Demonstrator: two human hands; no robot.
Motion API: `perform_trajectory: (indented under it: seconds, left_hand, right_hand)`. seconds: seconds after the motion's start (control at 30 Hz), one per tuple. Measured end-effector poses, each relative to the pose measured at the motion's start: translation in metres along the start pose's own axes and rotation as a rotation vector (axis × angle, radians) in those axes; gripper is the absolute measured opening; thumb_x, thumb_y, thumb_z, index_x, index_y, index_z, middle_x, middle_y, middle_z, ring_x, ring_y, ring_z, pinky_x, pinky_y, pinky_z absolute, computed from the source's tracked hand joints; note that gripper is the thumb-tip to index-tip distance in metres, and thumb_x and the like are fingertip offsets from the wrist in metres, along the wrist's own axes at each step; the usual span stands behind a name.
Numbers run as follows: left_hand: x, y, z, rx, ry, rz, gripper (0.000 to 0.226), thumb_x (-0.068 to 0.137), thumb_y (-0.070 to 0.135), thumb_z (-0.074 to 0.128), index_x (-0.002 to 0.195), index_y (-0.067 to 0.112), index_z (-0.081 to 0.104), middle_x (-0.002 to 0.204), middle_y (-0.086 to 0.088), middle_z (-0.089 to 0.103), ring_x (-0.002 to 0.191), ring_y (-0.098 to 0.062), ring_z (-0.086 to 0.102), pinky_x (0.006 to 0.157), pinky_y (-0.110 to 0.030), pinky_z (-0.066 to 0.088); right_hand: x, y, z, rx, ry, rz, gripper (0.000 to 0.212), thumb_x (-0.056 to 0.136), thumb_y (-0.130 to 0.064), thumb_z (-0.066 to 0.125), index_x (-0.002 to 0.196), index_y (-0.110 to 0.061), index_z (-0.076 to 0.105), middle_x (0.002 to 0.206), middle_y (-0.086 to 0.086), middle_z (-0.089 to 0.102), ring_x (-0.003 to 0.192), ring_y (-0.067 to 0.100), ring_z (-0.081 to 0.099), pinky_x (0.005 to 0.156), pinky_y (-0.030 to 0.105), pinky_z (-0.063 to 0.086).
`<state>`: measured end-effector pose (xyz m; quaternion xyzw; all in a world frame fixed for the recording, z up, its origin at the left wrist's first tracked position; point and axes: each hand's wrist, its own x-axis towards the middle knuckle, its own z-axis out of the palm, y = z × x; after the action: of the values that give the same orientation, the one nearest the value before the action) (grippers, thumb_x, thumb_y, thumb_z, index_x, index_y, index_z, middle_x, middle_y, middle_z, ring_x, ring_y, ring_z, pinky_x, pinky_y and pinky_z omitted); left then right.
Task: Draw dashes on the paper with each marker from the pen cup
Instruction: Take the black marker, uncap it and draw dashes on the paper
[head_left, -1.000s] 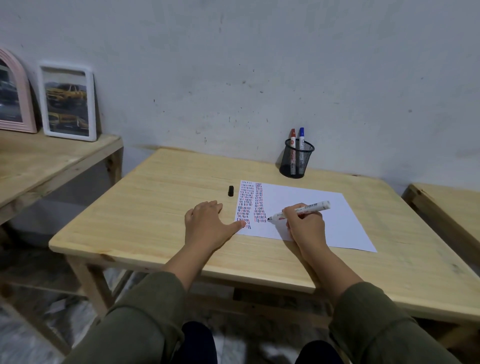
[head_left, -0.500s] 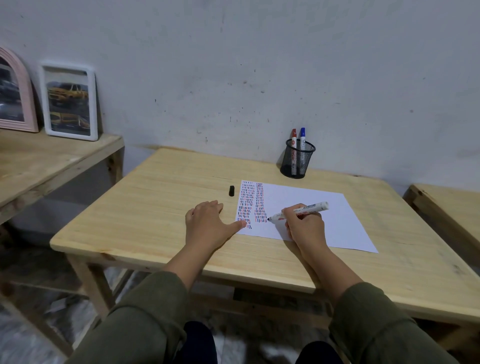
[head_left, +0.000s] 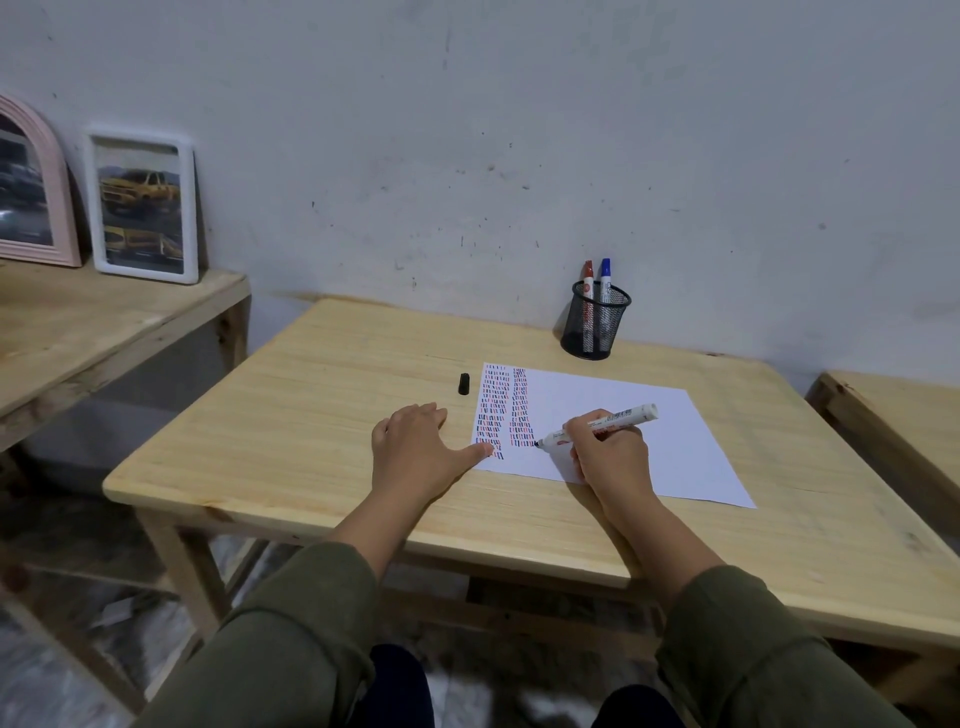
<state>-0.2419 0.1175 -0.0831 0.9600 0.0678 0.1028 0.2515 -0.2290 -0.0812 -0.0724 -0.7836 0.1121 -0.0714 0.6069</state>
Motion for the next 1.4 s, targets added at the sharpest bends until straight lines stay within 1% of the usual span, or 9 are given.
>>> perform_trajectory:
  seconds: [0.17, 0.27, 0.4, 0.6, 0.83, 1.0, 1.13, 1.27, 1.4]
  left_hand:
    - [0.000, 0.000, 0.000, -0.003, -0.005, -0.001, 0.086, 0.070, 0.071, 0.057, 0.136, 0.018, 0.046, 0.150, 0.003, 0.040, 0.142, -0.017, 0.028, 0.114, -0.038, 0.017]
    - [0.002, 0.001, 0.000, 0.000, -0.023, -0.008, 0.085, 0.070, 0.071, 0.057, 0.136, 0.020, 0.046, 0.150, 0.003, 0.040, 0.141, -0.017, 0.030, 0.114, -0.039, 0.017]
    - [0.013, 0.003, -0.003, -0.108, 0.007, -0.086, 0.072, 0.074, 0.065, 0.057, 0.134, 0.025, 0.048, 0.137, 0.006, 0.055, 0.134, -0.018, 0.040, 0.107, -0.041, 0.025]
    - [0.050, 0.023, -0.013, -0.265, 0.046, -0.102, 0.045, 0.088, 0.034, 0.057, 0.132, 0.031, 0.048, 0.128, 0.002, 0.060, 0.130, -0.018, 0.043, 0.100, -0.038, 0.030]
    - [0.082, 0.028, -0.004, -0.219, -0.027, -0.102, 0.034, 0.093, 0.021, 0.049, 0.124, 0.030, 0.057, 0.130, -0.002, 0.060, 0.126, -0.023, 0.048, 0.104, -0.039, 0.036]
    - [0.087, 0.024, 0.008, -0.247, -0.039, -0.083, 0.029, 0.093, 0.011, 0.048, 0.113, 0.021, 0.066, 0.116, -0.001, 0.069, 0.112, -0.022, 0.057, 0.091, -0.032, 0.047]
    - [0.086, 0.031, 0.007, -0.521, 0.015, -0.129, 0.023, 0.092, 0.014, 0.050, 0.103, 0.021, 0.068, 0.104, -0.004, 0.071, 0.101, -0.023, 0.065, 0.092, -0.037, 0.052]
    - [0.079, 0.058, -0.002, -0.965, 0.014, -0.311, 0.014, 0.088, 0.020, 0.057, 0.087, 0.029, 0.068, 0.089, 0.004, 0.072, 0.089, -0.021, 0.069, 0.088, -0.041, 0.055]
    - [0.076, 0.073, -0.010, -1.182, -0.062, -0.336, 0.015, 0.090, 0.019, 0.056, 0.085, 0.027, 0.068, 0.083, 0.003, 0.068, 0.075, -0.009, 0.060, 0.073, -0.026, 0.047]
  right_hand:
    - [-0.002, -0.003, -0.001, 0.123, 0.000, 0.028, 0.019, 0.086, -0.022, 0.059, 0.088, -0.004, 0.065, 0.071, 0.004, 0.060, 0.064, 0.014, 0.054, 0.054, 0.023, 0.039]
    - [-0.005, -0.011, -0.003, 0.223, -0.006, 0.042, 0.011, 0.086, -0.019, 0.059, 0.079, -0.012, 0.063, 0.063, 0.003, 0.057, 0.055, 0.012, 0.052, 0.045, 0.020, 0.039]
    - [-0.003, -0.024, -0.006, 0.362, -0.066, 0.022, 0.007, 0.087, -0.016, 0.059, 0.086, -0.012, 0.064, 0.059, 0.005, 0.055, 0.039, 0.009, 0.048, 0.038, 0.018, 0.035]
    - [0.014, -0.043, -0.003, 0.480, -0.118, 0.005, 0.009, 0.088, -0.012, 0.057, 0.085, -0.009, 0.065, 0.062, 0.007, 0.055, 0.043, 0.014, 0.048, 0.038, 0.021, 0.034]
    - [0.031, -0.051, -0.005, 0.513, -0.120, 0.029, 0.011, 0.087, -0.014, 0.056, 0.083, -0.009, 0.065, 0.058, 0.006, 0.055, 0.042, 0.013, 0.048, 0.040, 0.022, 0.035]
    - [0.040, -0.053, -0.003, 0.515, -0.120, 0.050, 0.011, 0.086, -0.015, 0.057, 0.083, -0.009, 0.066, 0.059, 0.006, 0.055, 0.044, 0.014, 0.048, 0.041, 0.022, 0.036]
    - [0.041, -0.055, 0.000, 0.517, -0.127, 0.052, 0.010, 0.086, -0.014, 0.059, 0.084, -0.008, 0.066, 0.061, 0.008, 0.056, 0.045, 0.014, 0.049, 0.042, 0.022, 0.038]
    - [0.036, -0.063, 0.004, 0.505, -0.135, 0.021, 0.009, 0.085, -0.016, 0.062, 0.086, -0.010, 0.069, 0.064, 0.008, 0.061, 0.047, 0.014, 0.053, 0.043, 0.022, 0.041]
    - [0.026, -0.072, 0.007, 0.465, -0.160, -0.062, 0.010, 0.088, -0.016, 0.059, 0.087, -0.013, 0.068, 0.067, 0.007, 0.062, 0.049, 0.014, 0.055, 0.044, 0.022, 0.043]
